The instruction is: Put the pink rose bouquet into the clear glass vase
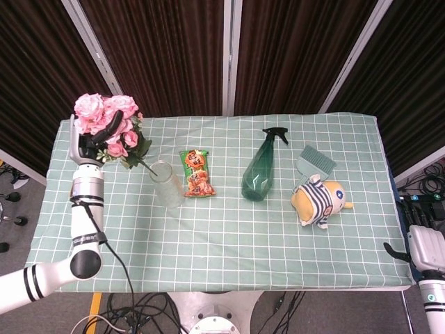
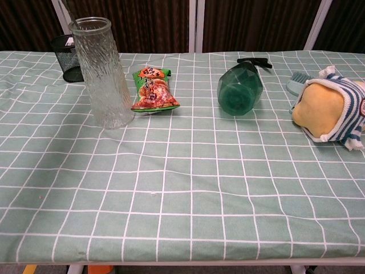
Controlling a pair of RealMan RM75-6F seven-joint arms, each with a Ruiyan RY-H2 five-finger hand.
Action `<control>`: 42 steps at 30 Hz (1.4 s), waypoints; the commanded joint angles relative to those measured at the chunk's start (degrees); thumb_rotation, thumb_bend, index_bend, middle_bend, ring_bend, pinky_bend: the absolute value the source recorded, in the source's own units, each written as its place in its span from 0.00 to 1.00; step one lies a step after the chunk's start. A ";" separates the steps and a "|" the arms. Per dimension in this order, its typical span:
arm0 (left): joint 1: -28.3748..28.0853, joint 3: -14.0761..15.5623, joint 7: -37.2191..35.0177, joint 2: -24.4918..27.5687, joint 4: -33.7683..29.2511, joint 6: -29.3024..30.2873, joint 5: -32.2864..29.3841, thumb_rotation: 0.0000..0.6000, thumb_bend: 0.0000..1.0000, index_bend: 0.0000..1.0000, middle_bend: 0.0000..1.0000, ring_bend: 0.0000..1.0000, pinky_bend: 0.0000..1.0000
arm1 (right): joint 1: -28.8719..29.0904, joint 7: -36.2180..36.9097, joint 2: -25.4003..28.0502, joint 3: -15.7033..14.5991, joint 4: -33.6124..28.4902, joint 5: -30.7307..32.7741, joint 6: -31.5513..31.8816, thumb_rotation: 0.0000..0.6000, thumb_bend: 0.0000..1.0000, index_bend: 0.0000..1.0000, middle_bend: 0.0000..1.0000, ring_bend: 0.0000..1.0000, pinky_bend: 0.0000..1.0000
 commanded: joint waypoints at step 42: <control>14.96 3.34 -9.77 8.84 -0.53 -1.15 20.62 1.00 0.00 0.09 0.11 0.12 0.24 | 0.38 -2.74 0.40 0.56 -1.94 1.38 -0.29 1.00 0.14 0.00 0.00 0.00 0.00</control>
